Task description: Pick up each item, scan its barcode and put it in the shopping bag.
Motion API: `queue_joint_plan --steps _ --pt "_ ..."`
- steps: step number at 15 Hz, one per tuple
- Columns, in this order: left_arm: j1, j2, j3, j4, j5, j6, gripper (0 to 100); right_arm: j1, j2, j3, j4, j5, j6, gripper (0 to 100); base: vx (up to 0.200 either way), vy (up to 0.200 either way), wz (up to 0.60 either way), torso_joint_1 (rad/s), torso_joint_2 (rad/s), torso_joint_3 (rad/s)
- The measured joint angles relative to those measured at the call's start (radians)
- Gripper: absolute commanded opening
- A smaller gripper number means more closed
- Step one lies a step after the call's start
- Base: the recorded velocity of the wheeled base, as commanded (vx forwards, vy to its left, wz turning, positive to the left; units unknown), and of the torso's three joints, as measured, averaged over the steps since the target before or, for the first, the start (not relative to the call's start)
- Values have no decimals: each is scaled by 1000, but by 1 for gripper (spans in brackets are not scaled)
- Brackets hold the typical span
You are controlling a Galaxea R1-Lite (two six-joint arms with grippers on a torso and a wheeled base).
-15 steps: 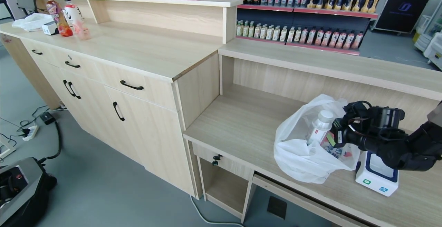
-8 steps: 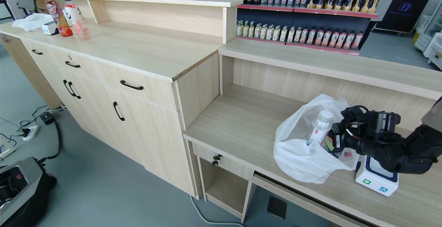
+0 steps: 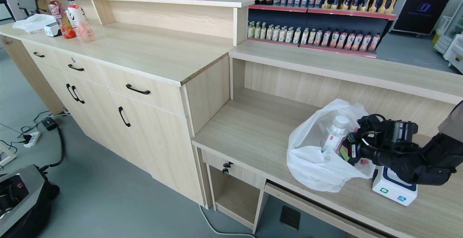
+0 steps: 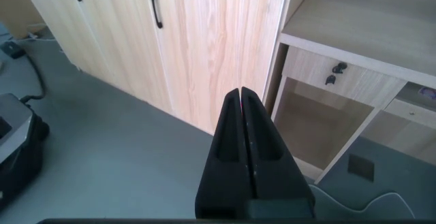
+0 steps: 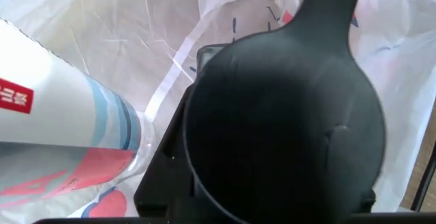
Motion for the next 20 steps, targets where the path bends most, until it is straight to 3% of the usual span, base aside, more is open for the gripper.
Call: queue_joint_plan --steps 13,14,20 --pt "1 0 0 0 0 0 0 -19 7 23 -1 0 17 0 0 0 0 0 0 0" --pt "0 0 0 0 0 0 0 -19 8 23 -2 0 17 100 0 0 0 0 0 0" --pt "0 0 0 0 0 0 0 -19 10 29 -13 3 17 100 0 0 0 0 0 0"
